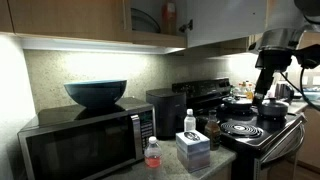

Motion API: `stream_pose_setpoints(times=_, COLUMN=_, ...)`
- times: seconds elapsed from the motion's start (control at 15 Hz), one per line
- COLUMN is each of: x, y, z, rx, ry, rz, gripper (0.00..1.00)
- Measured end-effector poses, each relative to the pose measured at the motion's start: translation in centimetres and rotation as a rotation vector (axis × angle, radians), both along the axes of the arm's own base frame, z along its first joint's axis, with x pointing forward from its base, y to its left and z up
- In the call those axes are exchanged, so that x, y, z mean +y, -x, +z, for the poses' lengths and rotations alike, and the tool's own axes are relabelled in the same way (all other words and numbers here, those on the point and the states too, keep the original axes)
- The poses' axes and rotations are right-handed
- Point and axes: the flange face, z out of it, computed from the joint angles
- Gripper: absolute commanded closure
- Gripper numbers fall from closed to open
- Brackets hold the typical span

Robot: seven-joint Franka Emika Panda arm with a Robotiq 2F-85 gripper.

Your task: Place the blue bowl on top of the air fryer

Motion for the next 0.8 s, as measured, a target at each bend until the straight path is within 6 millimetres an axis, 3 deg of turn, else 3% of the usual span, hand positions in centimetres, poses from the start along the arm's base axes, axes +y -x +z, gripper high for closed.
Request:
stream_pose_setpoints(times=0.53, x=0.0, y=0.0, z=0.0, rx=0.004, ry=0.0, rz=0.002, gripper=0.0)
stream_pose_setpoints(times=0.8, x=0.9, y=-1.7, z=-0.3, rx=0.037, ry=0.017, rz=0.029, gripper=0.0)
